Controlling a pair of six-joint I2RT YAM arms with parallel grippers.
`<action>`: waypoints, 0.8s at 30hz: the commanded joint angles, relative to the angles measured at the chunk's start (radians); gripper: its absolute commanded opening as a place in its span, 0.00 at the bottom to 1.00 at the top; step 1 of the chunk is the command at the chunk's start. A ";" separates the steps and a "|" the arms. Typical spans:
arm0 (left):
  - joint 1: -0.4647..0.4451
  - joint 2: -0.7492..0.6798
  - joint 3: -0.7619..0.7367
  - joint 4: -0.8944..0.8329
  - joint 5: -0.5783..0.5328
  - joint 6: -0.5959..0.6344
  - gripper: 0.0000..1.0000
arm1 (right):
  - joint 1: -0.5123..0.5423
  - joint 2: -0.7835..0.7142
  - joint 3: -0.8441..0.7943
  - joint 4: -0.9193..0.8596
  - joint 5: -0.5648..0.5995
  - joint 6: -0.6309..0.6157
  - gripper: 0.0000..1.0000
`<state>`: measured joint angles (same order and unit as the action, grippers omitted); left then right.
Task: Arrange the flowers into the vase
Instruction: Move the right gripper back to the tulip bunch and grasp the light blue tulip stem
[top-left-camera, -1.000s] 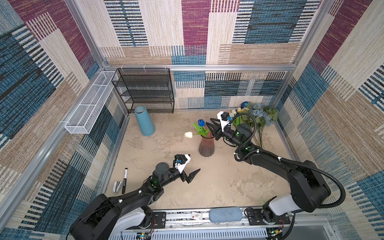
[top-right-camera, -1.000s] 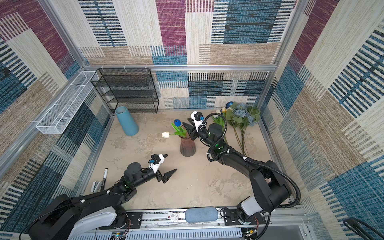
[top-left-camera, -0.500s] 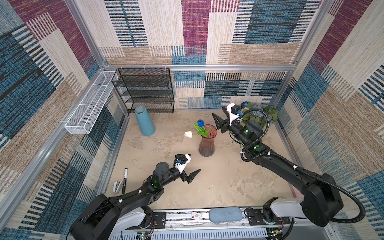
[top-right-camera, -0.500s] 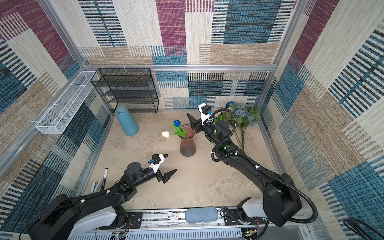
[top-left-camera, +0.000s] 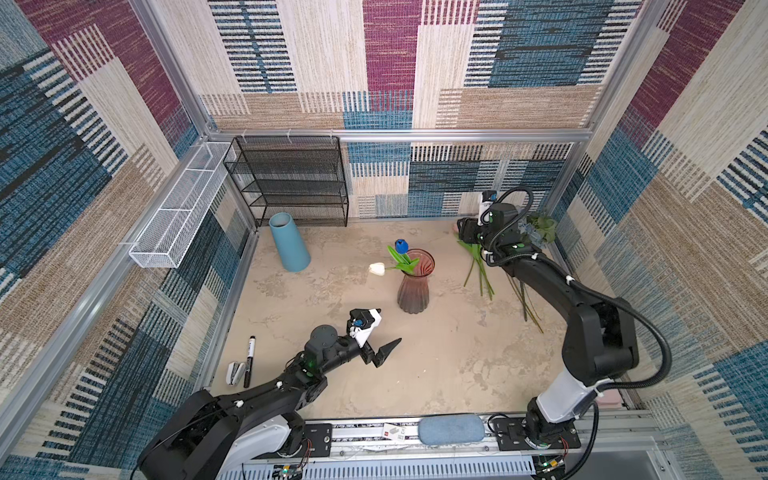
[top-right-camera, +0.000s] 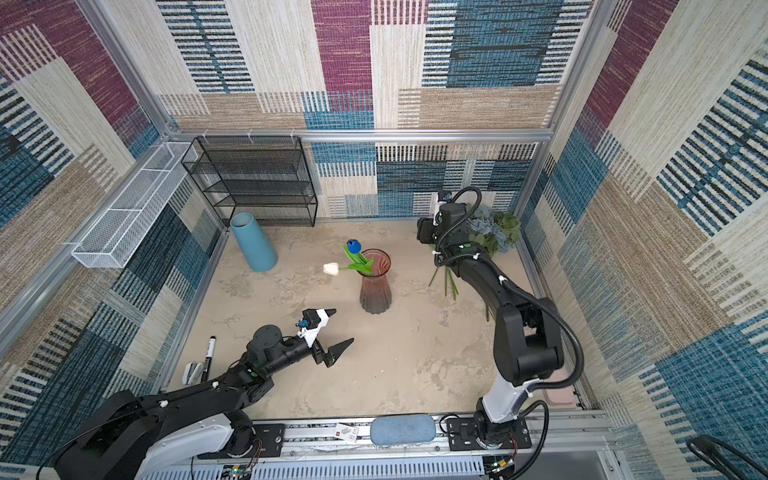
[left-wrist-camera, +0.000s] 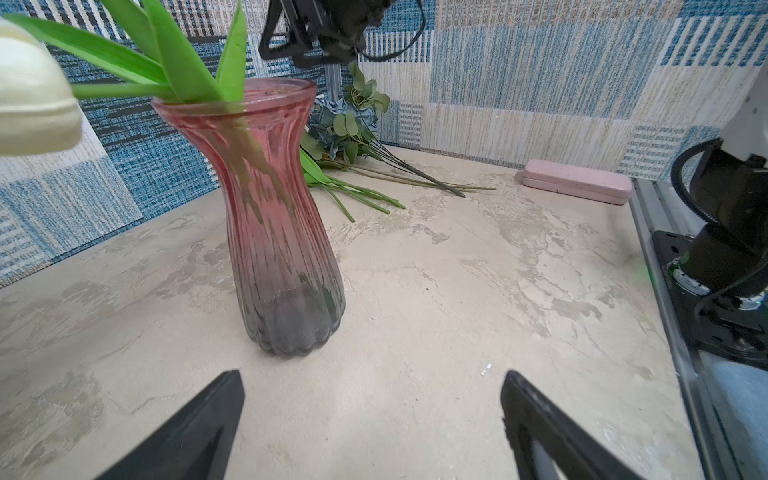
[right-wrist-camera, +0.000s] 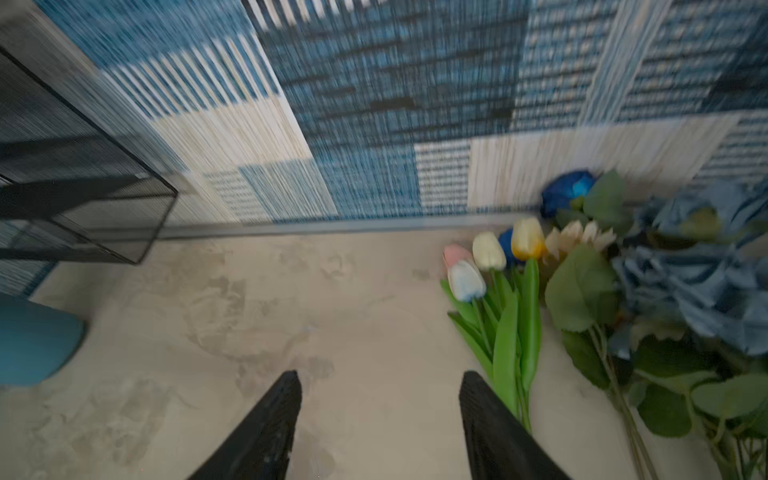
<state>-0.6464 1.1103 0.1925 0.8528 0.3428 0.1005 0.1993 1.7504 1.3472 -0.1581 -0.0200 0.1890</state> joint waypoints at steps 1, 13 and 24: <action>-0.001 0.015 0.003 0.058 0.015 -0.002 0.99 | -0.012 0.068 0.016 -0.225 -0.015 0.002 0.59; -0.002 0.004 0.010 0.020 -0.005 0.018 0.99 | -0.093 0.207 0.014 -0.223 0.060 0.012 0.43; -0.003 -0.009 0.011 0.000 -0.007 0.019 0.99 | -0.110 0.297 0.066 -0.220 0.049 0.014 0.32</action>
<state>-0.6491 1.1038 0.1963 0.8516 0.3428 0.1040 0.0895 2.0338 1.4014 -0.3851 0.0334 0.1928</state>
